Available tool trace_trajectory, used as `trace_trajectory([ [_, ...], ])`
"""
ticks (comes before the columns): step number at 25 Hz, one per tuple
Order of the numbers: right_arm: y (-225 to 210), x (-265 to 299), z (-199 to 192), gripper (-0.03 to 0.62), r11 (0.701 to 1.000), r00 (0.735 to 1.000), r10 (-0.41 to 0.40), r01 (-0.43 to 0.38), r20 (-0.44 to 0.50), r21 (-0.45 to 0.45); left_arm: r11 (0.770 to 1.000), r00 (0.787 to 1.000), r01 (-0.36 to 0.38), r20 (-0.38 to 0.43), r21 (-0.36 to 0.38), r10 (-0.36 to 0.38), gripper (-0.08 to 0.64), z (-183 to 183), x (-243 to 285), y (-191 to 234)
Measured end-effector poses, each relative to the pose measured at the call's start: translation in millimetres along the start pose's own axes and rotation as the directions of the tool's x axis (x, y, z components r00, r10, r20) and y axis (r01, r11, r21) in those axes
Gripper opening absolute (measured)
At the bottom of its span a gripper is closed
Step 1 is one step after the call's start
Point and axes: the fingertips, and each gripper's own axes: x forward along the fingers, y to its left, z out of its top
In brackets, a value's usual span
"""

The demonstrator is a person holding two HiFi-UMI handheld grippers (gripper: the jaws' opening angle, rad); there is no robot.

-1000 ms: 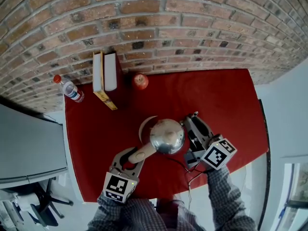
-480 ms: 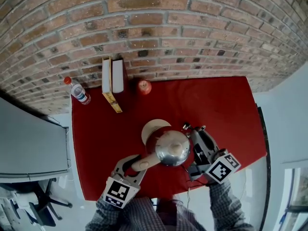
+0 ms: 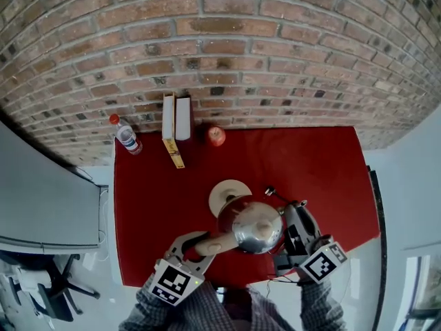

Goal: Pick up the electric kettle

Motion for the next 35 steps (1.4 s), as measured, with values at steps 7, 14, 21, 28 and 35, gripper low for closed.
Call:
trace_trajectory([
  [7,16.6,-14.5,9.8,0.103,1.0,1.0,-0.005,0.005,0.019,-0.003,1.0,1.0,0.013,-0.007,0.016,-0.013,0.126,11.1,-15.5,-12.6],
  [14,29.8,-23.6,16.6,0.103,1.0,0.999,-0.014,0.014,0.029,-0.012,1.0,1.0,0.018,0.003,0.026,-0.018,0.127,18.9,-25.6,-19.2],
  [21,34.2,-28.8,19.9,0.103,1.0,0.999,-0.018,0.018,0.028,-0.019,0.999,1.0,0.019,0.008,0.035,-0.019,0.126,21.2,-28.4,-23.8],
  [28,32.1,-29.3,21.0,0.104,1.0,0.999,-0.029,0.029,0.033,-0.012,0.999,1.0,0.027,0.003,0.04,-0.027,0.126,21.7,-25.9,-24.4],
  [35,32.2,-29.4,22.0,0.104,0.999,0.999,-0.034,0.035,0.037,-0.007,0.998,1.0,0.031,0.001,0.05,-0.031,0.126,23.2,-26.0,-23.8],
])
